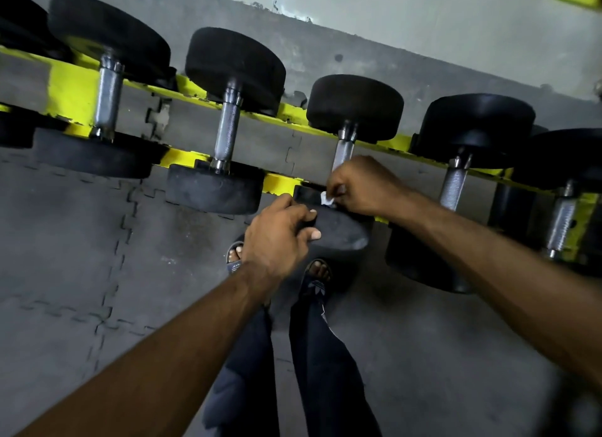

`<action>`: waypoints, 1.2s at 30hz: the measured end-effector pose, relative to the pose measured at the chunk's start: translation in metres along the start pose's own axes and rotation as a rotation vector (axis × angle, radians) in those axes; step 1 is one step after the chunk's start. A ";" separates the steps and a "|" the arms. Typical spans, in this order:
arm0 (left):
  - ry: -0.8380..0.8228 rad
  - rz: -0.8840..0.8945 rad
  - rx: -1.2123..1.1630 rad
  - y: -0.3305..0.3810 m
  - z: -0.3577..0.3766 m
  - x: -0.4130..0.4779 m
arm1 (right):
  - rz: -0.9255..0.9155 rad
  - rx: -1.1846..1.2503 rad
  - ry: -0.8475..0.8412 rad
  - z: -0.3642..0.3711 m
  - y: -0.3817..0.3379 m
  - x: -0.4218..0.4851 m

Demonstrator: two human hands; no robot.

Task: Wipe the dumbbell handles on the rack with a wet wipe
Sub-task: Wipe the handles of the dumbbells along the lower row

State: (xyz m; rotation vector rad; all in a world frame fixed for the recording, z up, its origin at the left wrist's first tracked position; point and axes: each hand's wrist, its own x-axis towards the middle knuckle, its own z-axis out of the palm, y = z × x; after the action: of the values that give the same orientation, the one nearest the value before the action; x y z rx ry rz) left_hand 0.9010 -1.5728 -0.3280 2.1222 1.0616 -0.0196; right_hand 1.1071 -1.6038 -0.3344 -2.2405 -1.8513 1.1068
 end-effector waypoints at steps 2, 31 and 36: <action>0.001 -0.020 -0.009 0.001 -0.001 0.001 | 0.193 0.188 0.104 0.012 0.011 -0.016; -0.052 -0.047 0.052 0.017 -0.008 0.000 | 0.461 0.773 0.466 0.039 0.008 -0.018; -0.048 -0.048 0.057 0.016 -0.007 -0.001 | 0.212 0.506 0.513 0.039 0.010 -0.022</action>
State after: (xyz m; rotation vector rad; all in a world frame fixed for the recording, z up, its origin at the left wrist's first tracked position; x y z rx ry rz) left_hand 0.9099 -1.5753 -0.3128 2.1356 1.0951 -0.1251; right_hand 1.0945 -1.6414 -0.3571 -2.1631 -1.0253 0.7926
